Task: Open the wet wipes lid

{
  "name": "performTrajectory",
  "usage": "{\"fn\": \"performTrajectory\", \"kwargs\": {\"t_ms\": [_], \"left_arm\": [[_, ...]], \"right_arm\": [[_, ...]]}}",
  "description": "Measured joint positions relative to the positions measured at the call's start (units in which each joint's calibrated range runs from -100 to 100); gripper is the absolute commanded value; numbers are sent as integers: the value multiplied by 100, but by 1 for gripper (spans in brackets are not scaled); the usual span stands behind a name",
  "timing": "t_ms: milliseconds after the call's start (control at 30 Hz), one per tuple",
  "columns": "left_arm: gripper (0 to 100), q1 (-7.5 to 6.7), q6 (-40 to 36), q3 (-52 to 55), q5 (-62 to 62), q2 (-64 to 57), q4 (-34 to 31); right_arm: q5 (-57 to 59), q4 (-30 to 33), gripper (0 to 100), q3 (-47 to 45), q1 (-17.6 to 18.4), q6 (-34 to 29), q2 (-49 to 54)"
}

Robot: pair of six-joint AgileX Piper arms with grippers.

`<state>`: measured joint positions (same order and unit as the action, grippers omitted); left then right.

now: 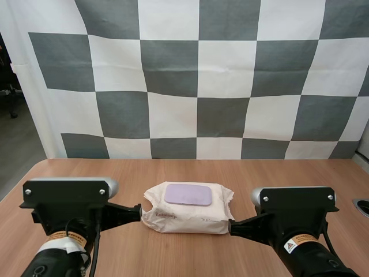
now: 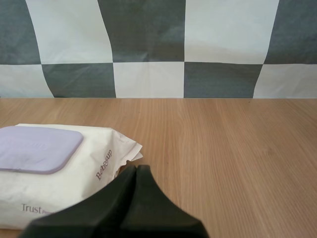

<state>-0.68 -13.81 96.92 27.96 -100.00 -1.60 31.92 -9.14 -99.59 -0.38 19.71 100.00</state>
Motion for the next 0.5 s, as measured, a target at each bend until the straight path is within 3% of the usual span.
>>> {"fn": "performTrajectory", "kwargs": {"t_ms": [233,500], "left_arm": [[0,0,7,-916,562,5,-244],[0,0,7,-1751,1720,0,-606]], "right_arm": [[839,55,0,950,0,0,0],[624,129,0,1727,0,9,0]]}}
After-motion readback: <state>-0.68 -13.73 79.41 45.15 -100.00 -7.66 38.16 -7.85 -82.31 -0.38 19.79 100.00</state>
